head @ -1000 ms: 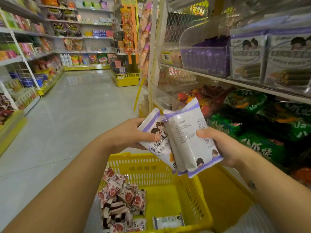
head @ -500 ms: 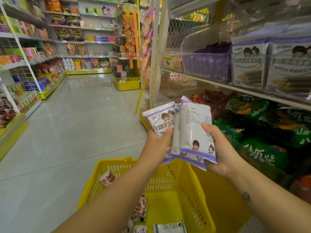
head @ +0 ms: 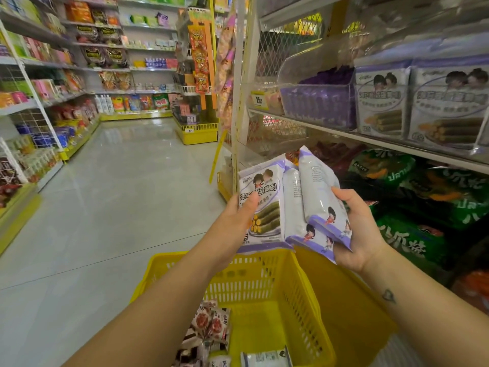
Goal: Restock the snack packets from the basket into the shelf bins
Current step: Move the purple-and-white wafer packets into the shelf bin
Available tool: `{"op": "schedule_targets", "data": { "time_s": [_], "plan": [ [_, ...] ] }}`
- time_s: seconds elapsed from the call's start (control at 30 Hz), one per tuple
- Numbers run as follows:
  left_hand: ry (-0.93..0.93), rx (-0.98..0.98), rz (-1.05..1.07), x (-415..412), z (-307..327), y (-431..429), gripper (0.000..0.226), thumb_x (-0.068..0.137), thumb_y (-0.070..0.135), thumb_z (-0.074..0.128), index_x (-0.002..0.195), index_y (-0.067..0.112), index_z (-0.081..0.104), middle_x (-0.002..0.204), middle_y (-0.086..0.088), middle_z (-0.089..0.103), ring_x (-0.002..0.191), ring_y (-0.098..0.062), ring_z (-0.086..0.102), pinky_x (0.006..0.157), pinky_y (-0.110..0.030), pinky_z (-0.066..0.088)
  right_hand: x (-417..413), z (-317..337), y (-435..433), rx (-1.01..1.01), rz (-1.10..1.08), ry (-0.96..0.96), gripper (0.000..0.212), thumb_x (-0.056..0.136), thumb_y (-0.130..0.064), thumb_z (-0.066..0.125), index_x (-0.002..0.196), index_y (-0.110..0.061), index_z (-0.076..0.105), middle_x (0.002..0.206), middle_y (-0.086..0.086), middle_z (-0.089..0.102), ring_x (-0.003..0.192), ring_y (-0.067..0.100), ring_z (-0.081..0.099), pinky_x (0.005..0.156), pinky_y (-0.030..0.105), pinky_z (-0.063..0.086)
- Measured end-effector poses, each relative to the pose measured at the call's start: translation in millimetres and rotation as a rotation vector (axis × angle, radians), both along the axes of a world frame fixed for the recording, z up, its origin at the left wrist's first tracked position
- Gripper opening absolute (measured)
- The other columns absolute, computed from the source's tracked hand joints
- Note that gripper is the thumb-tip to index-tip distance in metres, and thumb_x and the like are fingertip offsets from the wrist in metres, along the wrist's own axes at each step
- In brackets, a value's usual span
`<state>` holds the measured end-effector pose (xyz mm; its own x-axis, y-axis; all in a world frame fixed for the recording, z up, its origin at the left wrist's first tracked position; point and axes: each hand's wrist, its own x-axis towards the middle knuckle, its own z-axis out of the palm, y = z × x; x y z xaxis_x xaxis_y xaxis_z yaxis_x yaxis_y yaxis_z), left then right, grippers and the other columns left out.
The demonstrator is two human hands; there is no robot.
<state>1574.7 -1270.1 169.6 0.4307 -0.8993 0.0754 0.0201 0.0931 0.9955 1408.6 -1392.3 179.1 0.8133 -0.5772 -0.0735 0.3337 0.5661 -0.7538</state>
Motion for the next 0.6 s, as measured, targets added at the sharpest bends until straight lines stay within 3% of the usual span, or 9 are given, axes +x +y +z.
{"op": "schedule_targets", "data": {
  "time_s": [0.07,0.13,0.27,0.37,0.47,0.53,0.6],
  "plan": [
    [-0.119,0.037,0.135,-5.3,-3.4,-2.6,0.064,0.084,0.067,0.042,0.138,0.036,0.027,0.131,0.003,0.059,0.111,-0.015,0.062,0.099,-0.041,0.048,0.7,0.9,0.4,0.003,-0.012,0.001,0.042,0.073,-0.04,0.059,0.096,-0.011,0.078,0.107,0.018,0.071,0.09,0.034,0.07,0.078,0.051,0.057],
    [-0.202,0.092,0.221,-8.7,-6.6,-5.4,0.039,0.091,0.061,0.036,0.12,0.04,0.02,0.123,-0.003,0.061,0.1,-0.018,0.066,0.088,-0.039,0.053,0.9,1.8,2.0,0.002,-0.014,0.005,0.039,0.072,-0.04,0.06,0.092,-0.011,0.078,0.104,0.018,0.071,0.087,0.034,0.071,0.075,0.05,0.058],
    [-0.176,0.103,0.29,-12.7,-9.5,-10.1,0.017,0.098,0.05,0.033,0.098,0.033,0.033,0.107,-0.007,0.065,0.087,-0.02,0.067,0.077,-0.041,0.057,3.2,1.0,6.2,0.004,-0.007,0.019,0.035,0.069,-0.038,0.063,0.085,-0.012,0.08,0.101,0.017,0.072,0.085,0.033,0.072,0.071,0.048,0.059],
    [-0.054,0.094,0.243,-14.5,-5.7,-9.7,0.022,0.096,0.054,0.035,0.097,0.033,0.042,0.102,-0.002,0.065,0.084,-0.016,0.069,0.074,-0.043,0.059,4.1,0.1,7.5,0.009,-0.014,0.034,0.033,0.07,-0.038,0.063,0.082,-0.012,0.08,0.1,0.016,0.073,0.085,0.033,0.072,0.069,0.046,0.059],
    [0.064,0.116,0.116,-16.5,-2.6,-7.6,0.035,0.084,0.066,0.047,0.099,0.038,0.036,0.093,0.003,0.065,0.07,-0.009,0.072,0.057,-0.031,0.058,5.8,0.2,9.5,0.009,-0.006,0.039,0.033,0.069,-0.036,0.064,0.084,-0.011,0.079,0.103,0.018,0.071,0.087,0.035,0.071,0.068,0.048,0.059],
    [0.11,0.108,0.055,-14.3,-3.1,-6.3,0.037,0.084,0.053,0.061,0.103,0.04,0.032,0.095,0.005,0.065,0.067,-0.007,0.071,0.052,-0.025,0.055,6.5,0.2,11.2,0.008,0.002,0.048,0.033,0.068,-0.035,0.065,0.085,-0.01,0.079,0.103,0.019,0.071,0.086,0.036,0.071,0.064,0.047,0.058],
    [0.158,0.098,0.057,-7.2,-2.8,-4.4,0.043,0.086,0.034,0.067,0.113,0.038,0.033,0.096,0.003,0.066,0.068,-0.01,0.072,0.058,-0.03,0.057,6.6,-0.1,11.3,0.018,0.004,0.055,0.037,0.067,-0.034,0.067,0.093,-0.01,0.075,0.105,0.02,0.071,0.086,0.037,0.071,0.064,0.047,0.058]
  ]
}}
